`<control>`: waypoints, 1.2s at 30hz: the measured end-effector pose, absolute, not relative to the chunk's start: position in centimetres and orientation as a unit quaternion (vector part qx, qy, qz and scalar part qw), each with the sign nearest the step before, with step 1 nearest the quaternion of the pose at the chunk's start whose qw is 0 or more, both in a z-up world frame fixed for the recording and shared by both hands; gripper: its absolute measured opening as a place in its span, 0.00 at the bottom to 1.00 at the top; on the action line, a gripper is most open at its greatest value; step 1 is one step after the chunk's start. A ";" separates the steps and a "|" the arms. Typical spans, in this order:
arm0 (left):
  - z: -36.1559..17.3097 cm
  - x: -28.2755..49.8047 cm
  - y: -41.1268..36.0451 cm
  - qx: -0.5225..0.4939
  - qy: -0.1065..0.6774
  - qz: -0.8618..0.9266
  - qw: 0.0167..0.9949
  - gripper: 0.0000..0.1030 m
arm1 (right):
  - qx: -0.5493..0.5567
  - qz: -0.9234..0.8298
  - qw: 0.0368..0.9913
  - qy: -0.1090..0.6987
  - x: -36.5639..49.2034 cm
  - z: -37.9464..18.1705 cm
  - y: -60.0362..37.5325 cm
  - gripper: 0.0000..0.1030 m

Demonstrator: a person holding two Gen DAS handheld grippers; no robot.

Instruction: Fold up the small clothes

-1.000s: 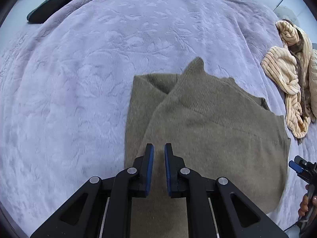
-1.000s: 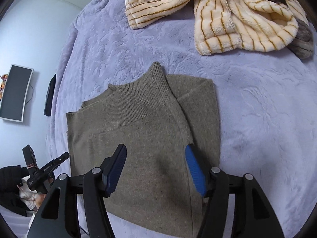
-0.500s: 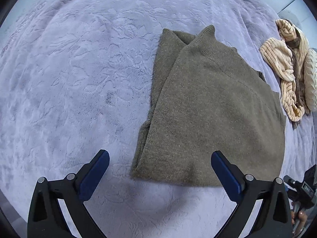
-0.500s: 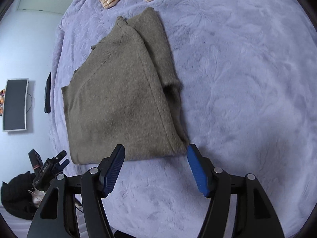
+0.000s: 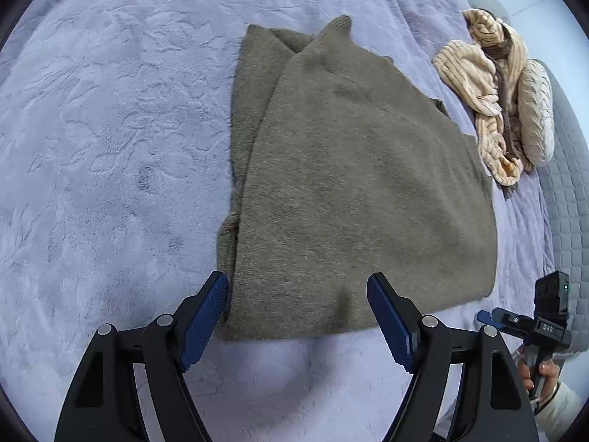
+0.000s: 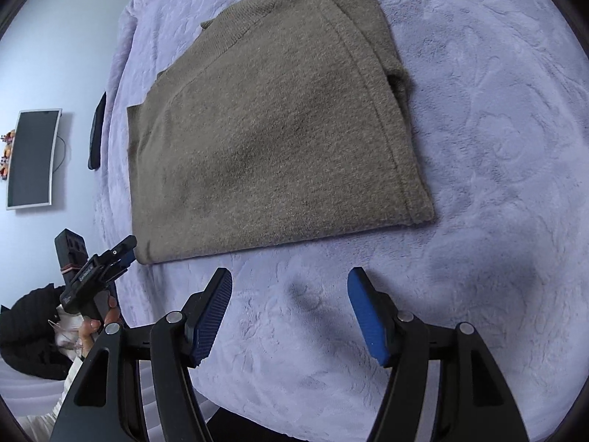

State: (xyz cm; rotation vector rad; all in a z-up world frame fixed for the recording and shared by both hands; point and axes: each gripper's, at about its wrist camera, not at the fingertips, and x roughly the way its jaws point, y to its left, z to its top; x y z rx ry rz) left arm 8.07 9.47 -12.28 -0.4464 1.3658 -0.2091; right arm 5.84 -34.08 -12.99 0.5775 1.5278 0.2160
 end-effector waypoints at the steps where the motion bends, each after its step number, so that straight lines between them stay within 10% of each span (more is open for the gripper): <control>1: -12.0 8.0 9.3 -0.202 0.622 -0.105 0.749 0.77 | 0.265 0.092 0.678 0.680 5.9 -13.3 -34.0 0.67; 6: -13.1 8.5 8.9 -0.187 0.642 -0.117 0.734 0.73 | 0.339 0.058 0.662 0.666 5.9 -15.0 -35.2 0.67; 9: -14.1 9.0 9.5 -0.199 0.652 -0.116 0.722 0.36 | 0.395 0.033 0.649 0.649 6.1 -15.9 -36.4 0.64; 10: -14.1 8.9 9.7 -0.206 0.652 -0.118 0.720 0.28 | 0.412 0.031 0.646 0.642 6.1 -15.9 -36.7 0.41; 12: -13.7 8.6 10.1 -0.211 0.647 -0.119 0.723 0.28 | 0.427 0.033 0.643 0.634 6.4 -15.7 -36.9 0.09; 25: -12.4 5.4 9.5 -0.170 0.645 -0.063 0.743 0.28 | 0.342 0.001 0.660 0.670 5.3 -15.7 -37.7 0.07; 28: -11.1 4.8 8.4 -0.149 0.642 -0.040 0.751 0.30 | 0.301 0.015 0.669 0.679 5.3 -14.3 -36.9 0.08; 31: -10.2 4.0 7.5 -0.157 0.642 -0.028 0.750 0.80 | 0.279 0.031 0.674 0.684 5.3 -13.1 -35.9 0.08; 36: -8.6 2.3 5.6 -0.161 0.637 -0.020 0.754 0.81 | 0.250 0.054 0.678 0.689 5.1 -11.6 -33.3 0.08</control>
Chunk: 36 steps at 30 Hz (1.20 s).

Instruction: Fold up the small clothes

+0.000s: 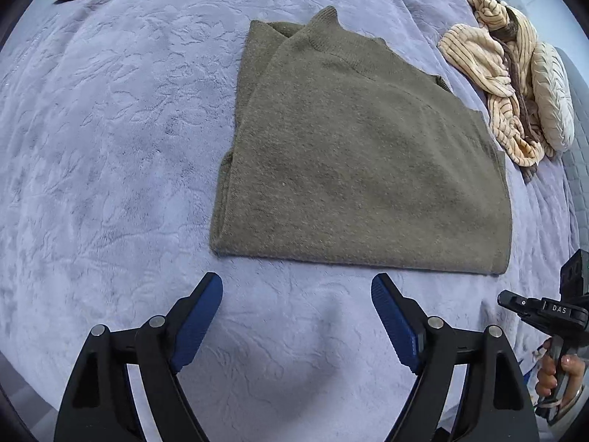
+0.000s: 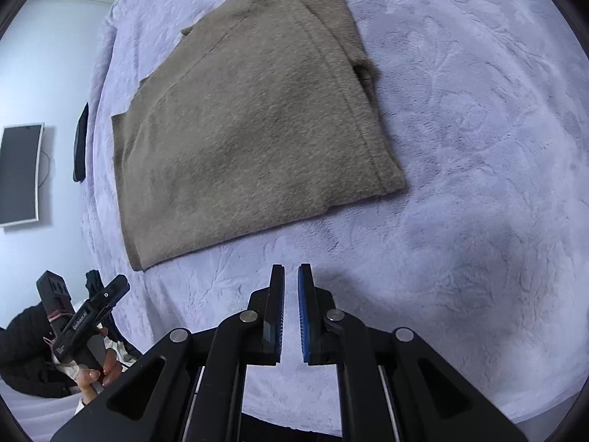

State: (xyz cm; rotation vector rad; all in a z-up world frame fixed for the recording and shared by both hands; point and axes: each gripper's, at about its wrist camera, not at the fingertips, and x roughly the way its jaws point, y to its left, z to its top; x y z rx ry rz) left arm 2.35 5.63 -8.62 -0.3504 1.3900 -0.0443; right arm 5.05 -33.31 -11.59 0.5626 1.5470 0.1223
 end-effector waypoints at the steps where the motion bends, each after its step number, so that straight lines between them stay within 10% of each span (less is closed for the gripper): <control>1: -8.4 2.1 5.3 -0.162 0.637 -0.020 0.753 0.81 | 0.245 0.060 0.679 0.689 4.9 -11.3 -32.8 0.08; 5: -7.2 1.2 3.0 -0.147 0.636 -0.007 0.758 0.81 | 0.216 0.075 0.680 0.697 4.7 -10.3 -30.7 0.19; 7: -6.8 0.7 2.1 -0.136 0.641 0.005 0.755 0.81 | 0.196 0.079 0.682 0.700 4.4 -9.9 -30.0 0.67; 8: -6.7 0.5 1.8 -0.133 0.643 0.010 0.754 0.81 | 0.186 0.081 0.684 0.701 4.3 -9.6 -29.6 0.73; 32: -5.1 -1.9 -4.4 -0.092 0.681 0.009 0.726 0.81 | 0.078 0.092 0.715 0.688 1.3 -7.1 -29.2 0.85; 36: -5.0 -2.1 -4.8 -0.101 0.683 0.015 0.723 0.81 | 0.080 0.093 0.712 0.692 1.0 -7.5 -29.7 1.00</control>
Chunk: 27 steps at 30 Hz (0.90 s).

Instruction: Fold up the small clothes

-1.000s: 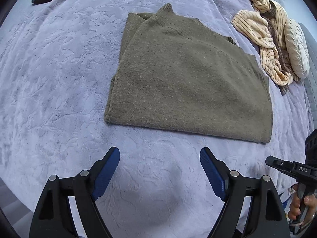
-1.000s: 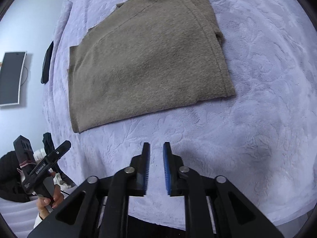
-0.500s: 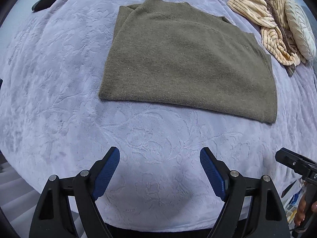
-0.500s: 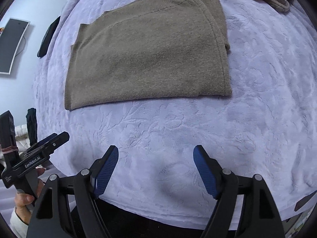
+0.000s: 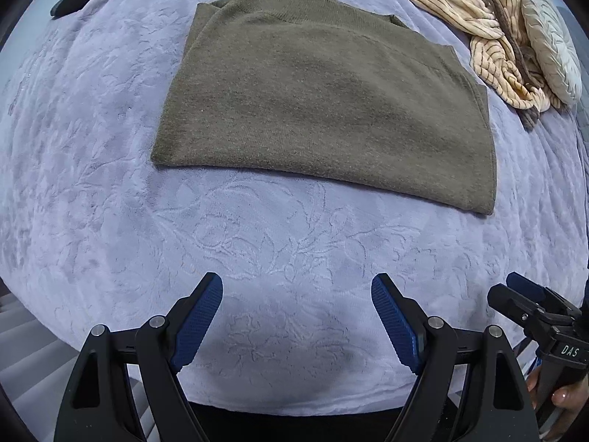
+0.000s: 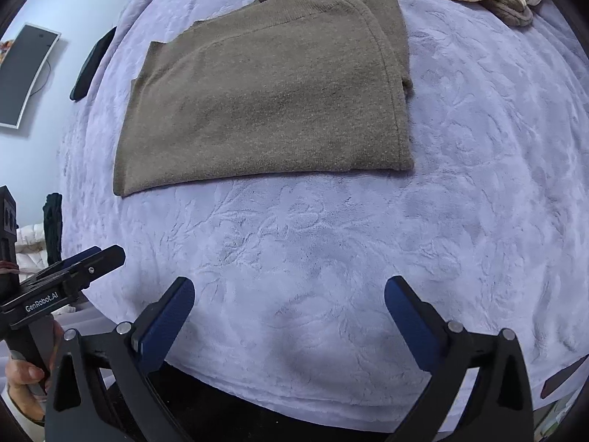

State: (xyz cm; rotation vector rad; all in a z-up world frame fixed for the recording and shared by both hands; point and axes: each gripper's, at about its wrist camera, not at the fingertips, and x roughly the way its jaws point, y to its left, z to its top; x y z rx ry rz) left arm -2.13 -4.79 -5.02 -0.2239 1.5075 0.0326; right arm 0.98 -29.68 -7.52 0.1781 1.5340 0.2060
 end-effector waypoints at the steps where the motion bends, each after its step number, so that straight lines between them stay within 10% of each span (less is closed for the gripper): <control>1: -5.1 -2.2 -4.9 -0.105 0.683 0.016 0.723 0.81 | 0.080 0.094 0.709 0.694 1.0 -7.6 -29.7 1.00; 27: -12.5 1.8 7.4 -0.354 0.620 -0.041 0.699 0.81 | 0.070 0.045 0.677 0.731 -1.2 -10.1 -24.7 1.00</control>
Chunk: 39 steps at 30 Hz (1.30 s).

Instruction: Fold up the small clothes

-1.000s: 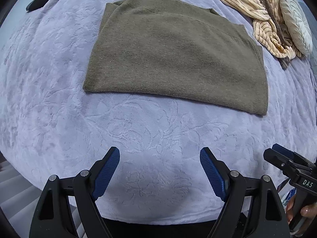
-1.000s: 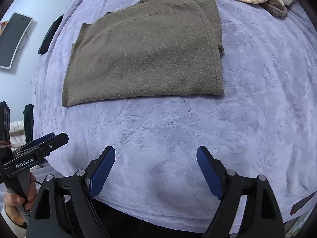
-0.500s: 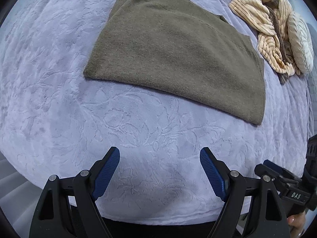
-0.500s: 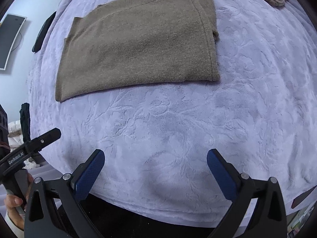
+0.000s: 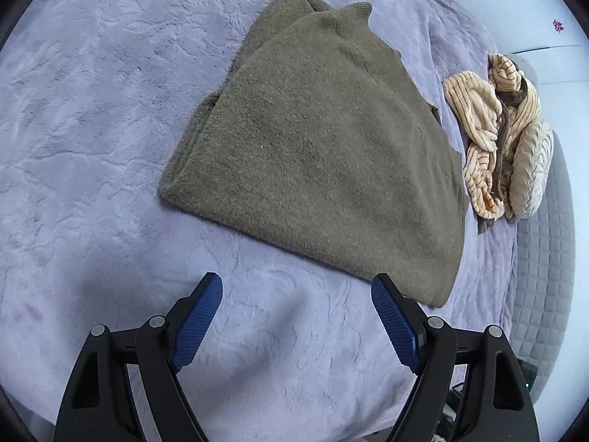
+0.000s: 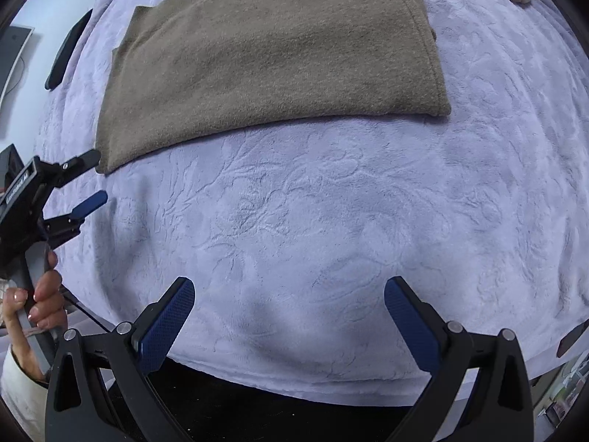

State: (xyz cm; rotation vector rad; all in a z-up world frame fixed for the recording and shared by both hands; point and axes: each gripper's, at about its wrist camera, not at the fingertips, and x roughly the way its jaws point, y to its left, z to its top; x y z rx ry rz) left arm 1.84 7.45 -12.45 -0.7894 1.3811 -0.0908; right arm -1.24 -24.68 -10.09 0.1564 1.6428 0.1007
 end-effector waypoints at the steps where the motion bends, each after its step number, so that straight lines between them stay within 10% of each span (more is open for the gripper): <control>1: -13.1 2.2 7.4 -0.363 0.618 -0.048 0.696 0.81 | 0.069 0.044 0.675 0.733 -1.4 -10.3 -24.4 1.00; 30: -16.4 8.2 6.2 -0.446 0.534 -0.025 0.718 0.81 | 0.059 0.057 0.665 0.742 0.6 -11.9 -23.5 1.00; 35: -14.4 9.2 4.9 -0.356 0.546 0.035 0.758 0.26 | 0.079 0.053 0.665 0.741 1.5 -12.0 -25.1 1.00; 39: -12.9 9.6 4.4 -0.326 0.537 0.056 0.776 0.18 | 0.089 0.061 0.675 0.730 2.5 -11.3 -26.6 1.00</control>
